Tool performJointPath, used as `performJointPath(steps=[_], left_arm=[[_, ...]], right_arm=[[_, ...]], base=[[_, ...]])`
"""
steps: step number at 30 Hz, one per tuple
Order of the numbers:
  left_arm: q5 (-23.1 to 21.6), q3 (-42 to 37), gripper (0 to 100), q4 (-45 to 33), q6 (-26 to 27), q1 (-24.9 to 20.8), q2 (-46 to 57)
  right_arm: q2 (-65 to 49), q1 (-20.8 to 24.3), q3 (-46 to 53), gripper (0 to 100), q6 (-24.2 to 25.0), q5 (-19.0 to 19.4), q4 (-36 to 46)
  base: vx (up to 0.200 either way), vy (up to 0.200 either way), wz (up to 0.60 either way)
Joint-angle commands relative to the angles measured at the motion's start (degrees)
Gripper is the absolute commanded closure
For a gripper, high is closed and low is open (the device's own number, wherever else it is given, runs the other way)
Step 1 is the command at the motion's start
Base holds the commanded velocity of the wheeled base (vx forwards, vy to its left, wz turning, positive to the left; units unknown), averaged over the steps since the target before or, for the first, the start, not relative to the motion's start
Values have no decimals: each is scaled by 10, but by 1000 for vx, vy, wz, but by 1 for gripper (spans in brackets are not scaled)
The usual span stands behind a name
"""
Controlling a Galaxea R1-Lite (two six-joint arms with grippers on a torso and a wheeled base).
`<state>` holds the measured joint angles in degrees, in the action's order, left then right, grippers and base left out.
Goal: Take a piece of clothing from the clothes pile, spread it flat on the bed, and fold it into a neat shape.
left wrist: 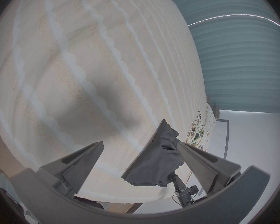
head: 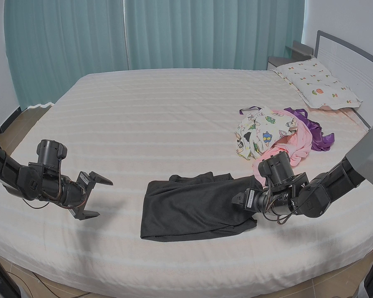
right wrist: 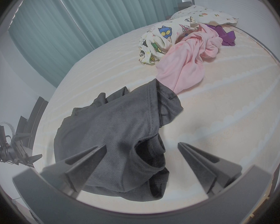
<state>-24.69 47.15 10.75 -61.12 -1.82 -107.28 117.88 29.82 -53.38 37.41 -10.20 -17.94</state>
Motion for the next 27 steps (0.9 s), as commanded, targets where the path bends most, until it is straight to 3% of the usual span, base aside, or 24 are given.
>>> performJointPath(steps=[1, 23, 24, 27], left_arm=[[0, 0, 0, 1, 0, 0, -1], [0, -4, 0, 0, 0, -2, -3], [0, -4, 0, 0, 0, -2, -3], [0, -4, 0, 0, 0, -4, -5]], right_arm=[[6, -1, -3, 100, -1, -1, 3], [-78, -6, 114, 100, 5, 6, 25], [-72, -12, 116, 0, 4, 6, 25], [-68, -18, 122, 0, 2, 8, 24]], base=[[0, 0, 0], [0, 0, 0], [0, 0, 0], [0, 0, 0]])
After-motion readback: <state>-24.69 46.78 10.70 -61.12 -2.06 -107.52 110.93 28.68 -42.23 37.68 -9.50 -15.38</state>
